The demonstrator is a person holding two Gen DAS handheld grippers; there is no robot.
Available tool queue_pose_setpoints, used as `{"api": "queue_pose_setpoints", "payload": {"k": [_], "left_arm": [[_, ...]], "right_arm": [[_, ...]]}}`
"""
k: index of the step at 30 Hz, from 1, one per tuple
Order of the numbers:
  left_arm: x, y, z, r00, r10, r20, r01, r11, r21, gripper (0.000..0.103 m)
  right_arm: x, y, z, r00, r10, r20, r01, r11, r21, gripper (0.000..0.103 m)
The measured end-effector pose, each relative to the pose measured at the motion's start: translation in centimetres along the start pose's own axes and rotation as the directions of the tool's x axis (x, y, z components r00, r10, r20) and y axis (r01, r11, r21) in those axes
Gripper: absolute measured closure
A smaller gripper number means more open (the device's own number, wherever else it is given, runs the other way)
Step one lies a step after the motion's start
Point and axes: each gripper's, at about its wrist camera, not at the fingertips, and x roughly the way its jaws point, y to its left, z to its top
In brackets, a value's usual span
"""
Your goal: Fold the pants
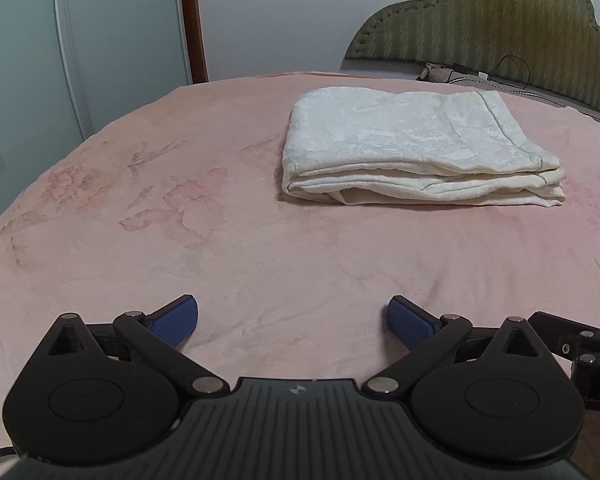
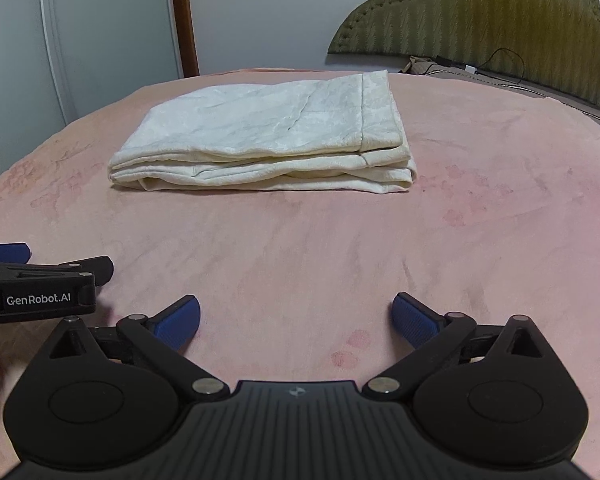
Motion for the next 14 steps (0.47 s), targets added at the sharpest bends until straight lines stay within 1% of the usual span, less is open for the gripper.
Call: {"api": "queue_pose_setpoints", "payload": {"k": [5, 14], "left_arm": [[0.34, 0.74, 0.02, 0.999, -0.037, -0.014, 0.037, 0.998, -0.048, 0.000], [0.21, 0.62, -0.13, 0.999, -0.039, -0.005, 0.039, 0.998, -0.043, 0.000]], "right_arm": [[-0.07, 0.32, -0.34, 1.000, -0.012, 0.009, 0.013, 1.000, -0.010, 0.000], [-0.05, 0.53, -0.71, 1.000, -0.024, 0.013, 0.025, 0.999, -0.027, 0.000]]}}
